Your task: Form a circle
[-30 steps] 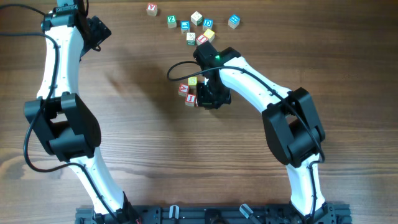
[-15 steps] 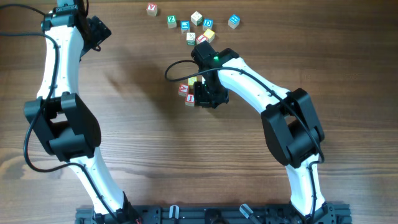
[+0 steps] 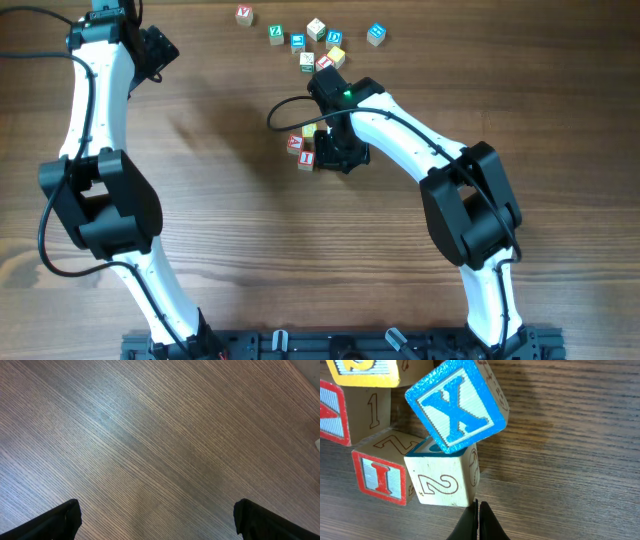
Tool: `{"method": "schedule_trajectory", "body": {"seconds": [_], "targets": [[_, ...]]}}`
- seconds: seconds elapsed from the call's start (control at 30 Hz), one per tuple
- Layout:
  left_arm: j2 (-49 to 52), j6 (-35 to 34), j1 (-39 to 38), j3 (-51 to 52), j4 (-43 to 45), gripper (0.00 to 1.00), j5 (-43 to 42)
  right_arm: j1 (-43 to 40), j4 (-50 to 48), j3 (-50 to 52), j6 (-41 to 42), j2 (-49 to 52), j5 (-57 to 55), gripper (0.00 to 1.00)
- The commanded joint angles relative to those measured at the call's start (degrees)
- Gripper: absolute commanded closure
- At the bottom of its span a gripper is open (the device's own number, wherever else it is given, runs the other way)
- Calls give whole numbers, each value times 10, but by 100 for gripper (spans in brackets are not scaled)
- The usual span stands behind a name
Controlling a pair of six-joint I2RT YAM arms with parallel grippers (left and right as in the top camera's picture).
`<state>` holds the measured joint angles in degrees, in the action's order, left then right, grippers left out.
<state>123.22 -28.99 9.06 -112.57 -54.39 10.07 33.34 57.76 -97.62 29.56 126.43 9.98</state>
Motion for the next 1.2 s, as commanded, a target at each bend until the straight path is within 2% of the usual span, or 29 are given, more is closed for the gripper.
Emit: {"method": "schedule_trajectory", "body": {"seconds": [0.0, 1.17], "targets": [[-2, 3, 1, -6, 1, 0, 7, 2, -1, 6, 5, 7, -17, 96], [-2, 3, 1, -6, 1, 0, 7, -6, -21, 6, -26, 7, -30, 95]]}}
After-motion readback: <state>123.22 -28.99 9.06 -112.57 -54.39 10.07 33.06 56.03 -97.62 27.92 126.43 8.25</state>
